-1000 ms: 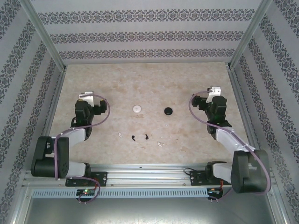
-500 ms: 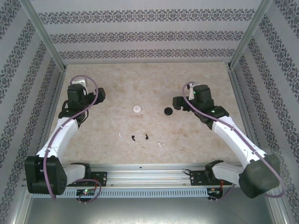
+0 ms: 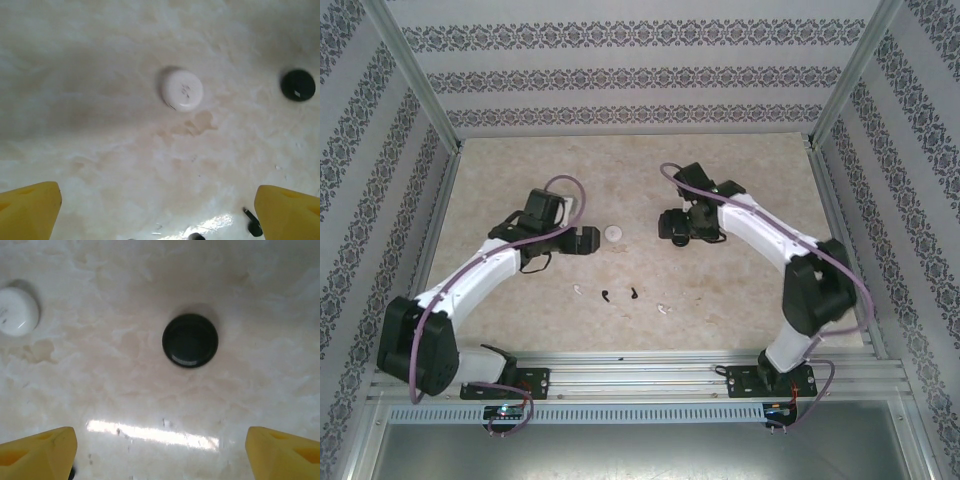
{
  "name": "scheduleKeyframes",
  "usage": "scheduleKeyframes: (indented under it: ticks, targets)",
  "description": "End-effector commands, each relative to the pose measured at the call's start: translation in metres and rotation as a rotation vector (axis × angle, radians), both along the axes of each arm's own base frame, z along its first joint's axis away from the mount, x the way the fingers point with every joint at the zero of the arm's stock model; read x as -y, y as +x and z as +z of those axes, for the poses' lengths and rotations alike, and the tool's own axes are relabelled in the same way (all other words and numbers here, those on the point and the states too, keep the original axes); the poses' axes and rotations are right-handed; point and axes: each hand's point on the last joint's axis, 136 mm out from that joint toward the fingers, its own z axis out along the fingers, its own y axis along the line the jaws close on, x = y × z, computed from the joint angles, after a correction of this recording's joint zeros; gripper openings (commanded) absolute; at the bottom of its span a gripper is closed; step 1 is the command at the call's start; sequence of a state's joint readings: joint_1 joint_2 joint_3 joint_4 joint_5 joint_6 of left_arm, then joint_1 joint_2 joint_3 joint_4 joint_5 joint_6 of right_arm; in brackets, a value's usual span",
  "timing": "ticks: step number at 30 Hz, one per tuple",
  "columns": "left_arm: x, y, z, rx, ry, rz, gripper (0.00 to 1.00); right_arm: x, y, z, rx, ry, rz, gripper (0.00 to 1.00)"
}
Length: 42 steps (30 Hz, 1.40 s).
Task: Insert wireless bluetooth earbuds into charging case
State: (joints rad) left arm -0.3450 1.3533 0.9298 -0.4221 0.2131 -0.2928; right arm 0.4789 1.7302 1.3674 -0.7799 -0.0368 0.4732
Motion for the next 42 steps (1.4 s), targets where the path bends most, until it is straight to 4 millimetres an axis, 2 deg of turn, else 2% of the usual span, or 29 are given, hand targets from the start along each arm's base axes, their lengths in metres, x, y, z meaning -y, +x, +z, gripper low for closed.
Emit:
scheduleKeyframes:
  ticks: [1, 3, 11, 19, 27, 35, 39, 42]
  targets:
    - [0.009, 0.005, -0.012, -0.022, 0.009, -0.019, 0.95, 0.013, 0.0, -0.016, -0.097, -0.119, -0.031, 0.87]
    - [0.017, 0.009, -0.018, -0.03, -0.02, -0.029, 0.93, 0.01, 0.005, -0.025, -0.118, -0.111, -0.032, 0.87]
    - [0.046, 0.025, -0.021, 0.009, -0.175, -0.044, 0.87, 0.001, 0.027, -0.047, -0.174, -0.11, -0.036, 0.8]
    - [0.054, 0.028, -0.029, 0.0, -0.177, -0.075, 0.85, 0.007, 0.041, -0.059, -0.189, -0.121, -0.063, 0.77]
    - [0.058, 0.032, -0.03, 0.009, -0.187, -0.082, 0.83, 0.006, 0.036, -0.08, -0.234, -0.118, -0.058, 0.76]
    - [0.062, 0.029, -0.04, -0.029, -0.195, -0.087, 0.82, 0.008, 0.03, -0.103, -0.276, -0.11, -0.062, 0.64]
    - [0.065, 0.029, -0.037, -0.021, -0.199, -0.104, 0.82, 0.008, 0.029, -0.107, -0.289, -0.106, -0.061, 0.61]
    - [0.068, 0.029, -0.033, -0.004, -0.215, -0.125, 0.82, 0.006, 0.027, -0.108, -0.293, -0.102, -0.056, 0.55]
